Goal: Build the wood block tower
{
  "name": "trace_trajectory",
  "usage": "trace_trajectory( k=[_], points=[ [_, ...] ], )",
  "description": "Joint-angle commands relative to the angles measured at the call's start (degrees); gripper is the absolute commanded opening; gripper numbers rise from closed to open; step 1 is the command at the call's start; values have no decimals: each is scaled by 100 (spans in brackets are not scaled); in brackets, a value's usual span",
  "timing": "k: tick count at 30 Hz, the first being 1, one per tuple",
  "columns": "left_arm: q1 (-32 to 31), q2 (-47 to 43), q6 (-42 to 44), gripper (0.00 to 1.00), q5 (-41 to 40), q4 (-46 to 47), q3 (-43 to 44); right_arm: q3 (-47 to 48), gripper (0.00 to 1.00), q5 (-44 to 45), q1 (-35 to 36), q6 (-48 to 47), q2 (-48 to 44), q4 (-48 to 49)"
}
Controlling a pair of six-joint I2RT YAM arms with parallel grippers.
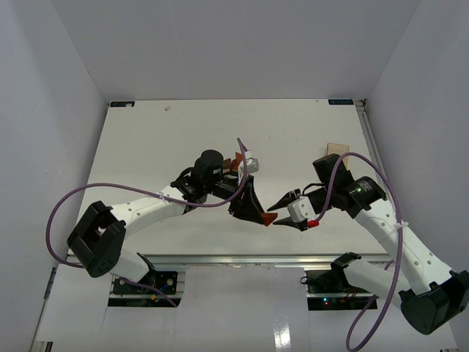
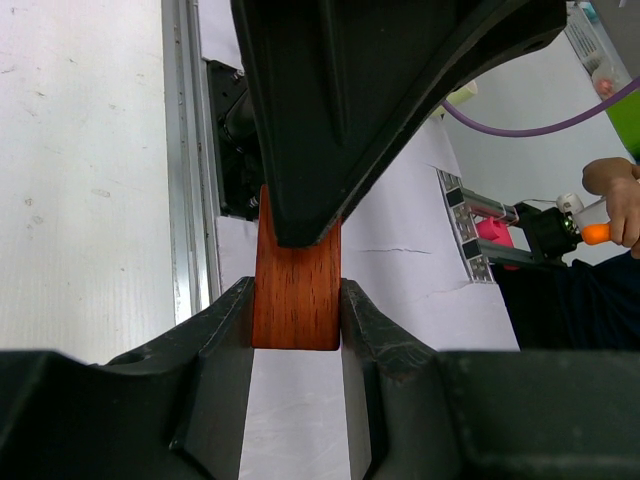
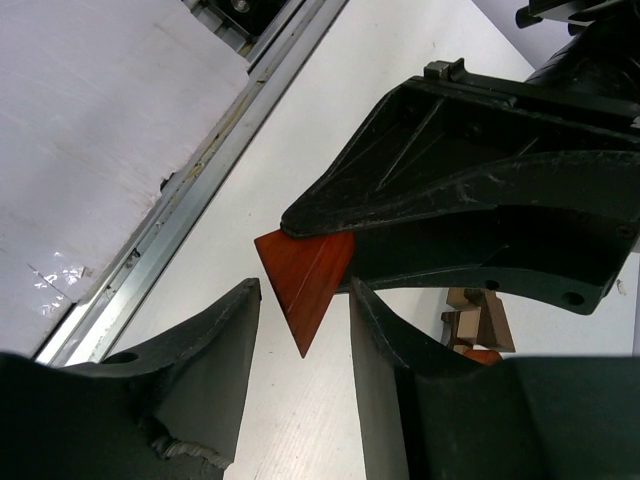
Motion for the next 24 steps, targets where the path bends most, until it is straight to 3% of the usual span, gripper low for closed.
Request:
trace_trajectory(
  k=[1,15,24],
  points=[
    [57,-170,5,0,224,175,178,-25,48,63,33,122,-93,137],
    [76,-210,15,0,300,201,167,148,37,-48,159,55,149,-15],
    [85,-53,19,0,346,237,286,199,24,-73,228,63,202,-88]
  ],
)
